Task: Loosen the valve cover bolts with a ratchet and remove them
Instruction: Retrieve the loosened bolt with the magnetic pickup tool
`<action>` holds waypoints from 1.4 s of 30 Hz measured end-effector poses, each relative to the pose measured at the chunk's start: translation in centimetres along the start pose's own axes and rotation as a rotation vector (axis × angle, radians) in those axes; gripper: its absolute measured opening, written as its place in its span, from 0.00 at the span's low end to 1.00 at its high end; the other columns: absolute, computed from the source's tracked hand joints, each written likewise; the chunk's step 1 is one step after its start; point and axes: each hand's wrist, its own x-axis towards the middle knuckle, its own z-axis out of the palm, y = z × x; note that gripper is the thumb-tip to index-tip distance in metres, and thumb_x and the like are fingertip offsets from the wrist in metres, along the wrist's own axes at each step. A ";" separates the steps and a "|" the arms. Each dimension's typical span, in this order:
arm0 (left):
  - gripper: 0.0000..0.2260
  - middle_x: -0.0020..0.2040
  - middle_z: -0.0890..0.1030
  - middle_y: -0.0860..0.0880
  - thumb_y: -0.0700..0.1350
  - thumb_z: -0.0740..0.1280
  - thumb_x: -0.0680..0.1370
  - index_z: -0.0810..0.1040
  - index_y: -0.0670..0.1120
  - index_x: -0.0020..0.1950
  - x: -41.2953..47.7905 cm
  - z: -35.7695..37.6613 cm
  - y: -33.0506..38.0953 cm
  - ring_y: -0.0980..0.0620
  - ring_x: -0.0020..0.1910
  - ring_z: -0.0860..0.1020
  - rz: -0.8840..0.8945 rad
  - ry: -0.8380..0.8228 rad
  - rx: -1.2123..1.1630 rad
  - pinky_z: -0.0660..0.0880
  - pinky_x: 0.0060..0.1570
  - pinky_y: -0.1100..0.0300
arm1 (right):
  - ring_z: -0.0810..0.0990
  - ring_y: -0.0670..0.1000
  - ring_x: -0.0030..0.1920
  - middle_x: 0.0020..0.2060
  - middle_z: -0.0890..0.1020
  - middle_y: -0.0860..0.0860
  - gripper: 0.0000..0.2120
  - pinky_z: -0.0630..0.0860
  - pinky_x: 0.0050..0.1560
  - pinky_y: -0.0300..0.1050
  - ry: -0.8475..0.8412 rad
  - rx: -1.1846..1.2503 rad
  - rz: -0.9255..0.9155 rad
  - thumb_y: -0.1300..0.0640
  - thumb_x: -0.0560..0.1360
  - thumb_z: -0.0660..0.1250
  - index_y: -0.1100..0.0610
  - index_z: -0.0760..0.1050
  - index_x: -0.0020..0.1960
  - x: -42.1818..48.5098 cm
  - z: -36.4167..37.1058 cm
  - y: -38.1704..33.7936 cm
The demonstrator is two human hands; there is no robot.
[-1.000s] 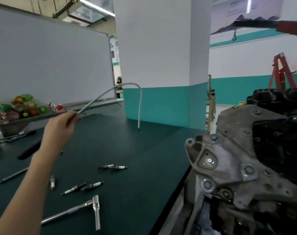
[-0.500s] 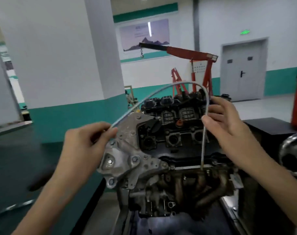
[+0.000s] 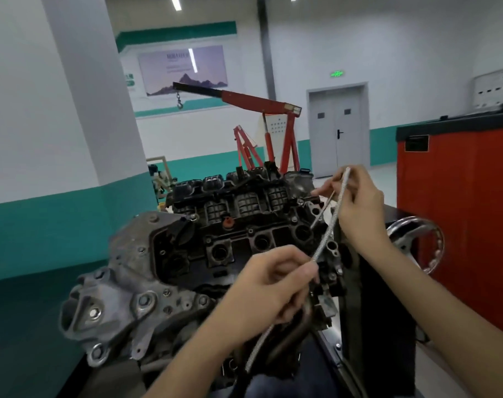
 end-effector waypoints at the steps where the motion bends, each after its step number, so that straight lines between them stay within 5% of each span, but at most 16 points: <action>1: 0.08 0.27 0.70 0.48 0.42 0.63 0.81 0.75 0.42 0.43 0.4 1.1 -0.3 0.54 0.21 0.65 0.012 0.002 -0.045 0.60 0.22 0.64 | 0.85 0.47 0.41 0.36 0.83 0.47 0.15 0.81 0.46 0.37 0.007 0.056 0.007 0.67 0.80 0.58 0.47 0.69 0.45 0.3 0.1 0.2; 7: 0.11 0.26 0.71 0.47 0.43 0.64 0.82 0.73 0.45 0.39 2.4 5.7 -3.5 0.53 0.18 0.65 0.022 0.032 -0.225 0.62 0.18 0.66 | 0.85 0.54 0.42 0.36 0.81 0.55 0.16 0.81 0.53 0.50 -0.043 0.123 0.019 0.69 0.80 0.57 0.49 0.69 0.45 0.6 1.0 2.2; 15: 0.13 0.30 0.77 0.41 0.43 0.62 0.82 0.77 0.41 0.40 4.9 5.6 -7.1 0.49 0.25 0.75 -0.008 0.079 -0.275 0.75 0.28 0.61 | 0.84 0.48 0.41 0.37 0.81 0.52 0.12 0.78 0.48 0.34 -0.102 -0.013 0.048 0.67 0.81 0.57 0.52 0.69 0.46 -0.3 1.4 4.8; 18: 0.09 0.34 0.81 0.41 0.39 0.63 0.81 0.78 0.40 0.43 8.4 4.2 -8.6 0.47 0.31 0.79 -0.014 0.278 -0.118 0.78 0.31 0.59 | 0.81 0.46 0.35 0.33 0.80 0.49 0.15 0.76 0.40 0.31 -0.154 -0.012 0.134 0.61 0.82 0.55 0.48 0.72 0.40 -0.4 1.7 5.5; 21: 0.03 0.41 0.81 0.42 0.35 0.68 0.78 0.79 0.40 0.50 12.7 1.9 -10.0 0.45 0.37 0.80 -0.006 0.465 0.220 0.79 0.37 0.58 | 0.79 0.40 0.33 0.35 0.79 0.52 0.13 0.75 0.38 0.29 -0.196 -0.097 0.044 0.67 0.80 0.55 0.53 0.71 0.43 -0.8 1.8 6.0; 25: 0.10 0.50 0.81 0.46 0.35 0.74 0.73 0.83 0.39 0.53 16.2 0.6 -11.5 0.54 0.40 0.76 0.063 0.413 0.444 0.70 0.42 0.73 | 0.83 0.50 0.42 0.39 0.81 0.57 0.12 0.80 0.47 0.38 -0.199 -0.092 -0.062 0.72 0.78 0.57 0.56 0.70 0.49 -0.6 1.7 6.4; 32: 0.04 0.43 0.84 0.41 0.34 0.71 0.74 0.85 0.37 0.46 18.0 0.9 -12.1 0.51 0.41 0.80 0.251 0.406 0.476 0.71 0.43 0.73 | 0.84 0.47 0.46 0.41 0.83 0.53 0.11 0.80 0.49 0.39 -0.240 -0.018 -0.045 0.71 0.79 0.57 0.56 0.70 0.49 -0.5 1.4 6.8; 39: 0.06 0.47 0.85 0.44 0.35 0.73 0.73 0.85 0.38 0.49 17.8 -0.1 -11.2 0.53 0.46 0.81 0.259 0.345 0.410 0.76 0.54 0.64 | 0.82 0.48 0.44 0.41 0.82 0.57 0.18 0.76 0.45 0.28 -0.239 -0.049 -0.121 0.74 0.75 0.59 0.49 0.69 0.48 -0.5 1.0 6.2; 42: 0.08 0.46 0.84 0.45 0.35 0.75 0.71 0.85 0.39 0.50 17.4 -0.8 -11.2 0.52 0.45 0.81 0.229 0.366 0.402 0.75 0.51 0.67 | 0.82 0.48 0.44 0.41 0.82 0.58 0.16 0.76 0.48 0.30 -0.207 -0.026 -0.140 0.73 0.77 0.59 0.51 0.69 0.49 -0.2 0.9 5.8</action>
